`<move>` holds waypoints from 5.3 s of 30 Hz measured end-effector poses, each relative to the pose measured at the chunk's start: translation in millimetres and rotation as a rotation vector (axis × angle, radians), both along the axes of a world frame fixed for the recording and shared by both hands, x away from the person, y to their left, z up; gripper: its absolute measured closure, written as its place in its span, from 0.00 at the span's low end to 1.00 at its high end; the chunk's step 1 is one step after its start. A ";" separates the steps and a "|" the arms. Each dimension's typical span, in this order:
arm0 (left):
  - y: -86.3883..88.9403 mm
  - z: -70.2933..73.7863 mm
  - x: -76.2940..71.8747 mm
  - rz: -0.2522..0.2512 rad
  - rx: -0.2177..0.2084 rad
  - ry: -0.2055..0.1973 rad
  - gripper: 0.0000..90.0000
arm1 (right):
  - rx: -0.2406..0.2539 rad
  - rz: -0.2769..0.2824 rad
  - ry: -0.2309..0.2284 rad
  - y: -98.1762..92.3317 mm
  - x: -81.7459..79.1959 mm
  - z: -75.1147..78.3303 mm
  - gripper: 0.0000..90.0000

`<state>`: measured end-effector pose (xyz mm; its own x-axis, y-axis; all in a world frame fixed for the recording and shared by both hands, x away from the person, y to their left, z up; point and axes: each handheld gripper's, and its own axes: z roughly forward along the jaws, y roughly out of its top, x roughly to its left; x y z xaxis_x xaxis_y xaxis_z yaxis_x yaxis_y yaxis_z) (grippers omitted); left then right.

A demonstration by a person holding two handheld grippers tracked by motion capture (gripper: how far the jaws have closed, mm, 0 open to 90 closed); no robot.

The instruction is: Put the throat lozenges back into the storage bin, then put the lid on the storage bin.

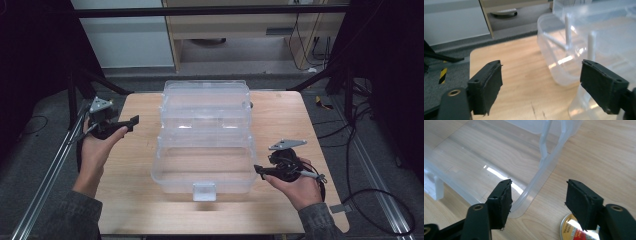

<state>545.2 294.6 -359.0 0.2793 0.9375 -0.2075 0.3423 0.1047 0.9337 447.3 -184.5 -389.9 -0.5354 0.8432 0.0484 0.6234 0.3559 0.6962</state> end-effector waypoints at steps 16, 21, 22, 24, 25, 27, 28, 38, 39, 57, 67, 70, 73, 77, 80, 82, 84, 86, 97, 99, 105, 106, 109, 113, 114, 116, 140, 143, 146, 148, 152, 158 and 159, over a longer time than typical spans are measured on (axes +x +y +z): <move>12.3 -84.5 -33.5 -0.051 0.098 0.153 0.06 | -0.058 -0.008 -0.021 -37.0 2.3 17.5 0.13; 18.5 -99.3 -41.1 -0.049 0.139 0.198 0.06 | -0.094 -0.020 0.013 -50.1 5.2 7.5 0.17; 19.0 -104.1 -42.5 -0.048 0.161 0.216 0.06 | -0.112 -0.021 0.031 -53.4 6.9 1.8 0.18; 18.9 -106.7 -43.2 -0.044 0.169 0.219 0.06 | -0.120 -0.021 0.040 -54.4 7.7 -0.8 0.19; 18.7 -109.5 -44.1 -0.043 0.173 0.220 0.06 | -0.126 -0.019 0.044 -54.9 8.9 -3.7 0.20; 18.4 -115.2 -45.8 -0.055 0.198 0.239 0.06 | -0.139 -0.011 0.061 -55.1 11.5 -8.8 0.20; 17.9 -118.0 -46.3 -0.059 0.208 0.247 0.06 | -0.146 -0.010 0.067 -54.8 12.7 -11.1 0.20; 32.3 -121.9 -48.4 -0.182 0.449 0.379 0.06 | -0.200 0.016 0.129 -51.0 22.7 -30.0 0.19; 33.4 -122.8 -48.1 -0.178 0.441 0.378 0.06 | -0.205 0.021 0.131 -51.2 23.3 -31.1 0.19; 31.7 -137.5 -44.3 -0.196 0.450 0.433 0.05 | -0.250 0.035 0.254 -51.7 36.8 -64.7 0.16; 33.1 -140.0 -43.9 -0.201 0.433 0.434 0.04 | -0.278 0.036 0.290 -48.7 46.7 -76.4 0.17; 33.1 -140.6 -43.8 -0.204 0.426 0.435 0.04 | -0.288 0.038 0.296 -48.9 49.4 -79.8 0.17; 33.0 -140.9 -43.8 -0.207 0.422 0.435 0.03 | -0.284 0.040 0.305 -48.9 50.0 -80.8 0.19; 32.5 -141.4 -43.8 -0.213 0.418 0.436 0.03 | -0.282 0.042 0.316 -47.5 49.9 -81.1 0.22; 32.1 -141.6 -43.9 -0.216 0.417 0.436 0.02 | -0.289 0.041 0.313 -47.2 49.4 -81.8 0.22; 31.8 -141.7 -44.0 -0.218 0.418 0.436 0.02 | -0.286 0.040 0.317 -47.5 49.2 -81.7 0.22; 31.7 -141.7 -44.0 -0.218 0.419 0.435 0.02 | -0.287 0.040 0.317 -47.4 49.1 -81.8 0.22; 31.4 -141.9 -43.9 -0.219 0.420 0.431 0.02 | -0.292 0.045 0.322 -47.5 49.3 -81.5 0.22; 30.8 -142.4 -44.1 -0.224 0.416 0.431 0.01 | -0.288 0.055 0.321 -47.4 46.6 -78.9 0.23; 30.7 -142.4 -44.1 -0.225 0.416 0.431 0.01 | -0.285 0.059 0.317 -48.2 45.6 -77.6 0.23; 30.3 -142.7 -44.3 -0.226 0.416 0.429 0.01 | -0.284 0.057 0.295 -48.8 43.0 -66.4 0.23; 30.3 -142.9 -44.3 -0.227 0.415 0.427 0.00 | -0.283 0.061 0.279 -48.0 41.9 -59.3 0.23; 30.1 -143.1 -44.4 -0.226 0.415 0.427 0.00 | -0.287 0.066 0.267 -47.1 40.9 -52.4 0.23; 30.1 -143.4 -45.3 -0.228 0.417 0.423 0.00 | -0.290 0.080 0.235 -43.8 38.7 -34.7 0.23; 30.0 -143.5 -45.7 -0.229 0.416 0.421 0.00 | -0.293 0.088 0.222 -42.6 38.2 -27.2 0.23; 29.7 -143.8 -45.9 -0.228 0.415 0.420 0.00 | -0.293 0.090 0.220 -42.0 38.0 -24.5 0.23; 29.1 -146.6 -47.7 -0.220 0.391 0.393 0.00 | -0.274 0.124 0.132 -29.1 35.5 40.6 0.23; 28.8 -146.8 -47.7 -0.220 0.391 0.391 0.00 | -0.272 0.136 0.116 -24.9 33.3 50.5 0.23; 28.9 -146.7 -47.5 -0.224 0.396 0.389 0.00 | -0.280 0.157 0.105 -19.6 31.6 58.5 0.23; 28.7 -146.9 -47.6 -0.223 0.394 0.387 0.00 | -0.278 0.169 0.098 -15.0 30.3 63.2 0.23; 28.6 -147.1 -47.6 -0.224 0.393 0.384 0.00 | -0.286 0.216 0.078 1.9 27.0 72.1 0.23; 28.6 -147.2 -47.7 -0.226 0.394 0.382 0.00 | -0.287 0.259 0.066 18.3 24.0 77.1 0.23; 28.6 -147.3 -47.7 -0.226 0.395 0.382 0.00 | -0.290 0.266 0.064 21.6 23.7 78.1 0.23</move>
<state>497.5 323.2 -506.2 0.4553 0.8901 0.0196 0.6352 -0.3401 0.6934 471.0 -162.9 -311.8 -0.7405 0.6593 -0.1305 0.5222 0.6867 0.5058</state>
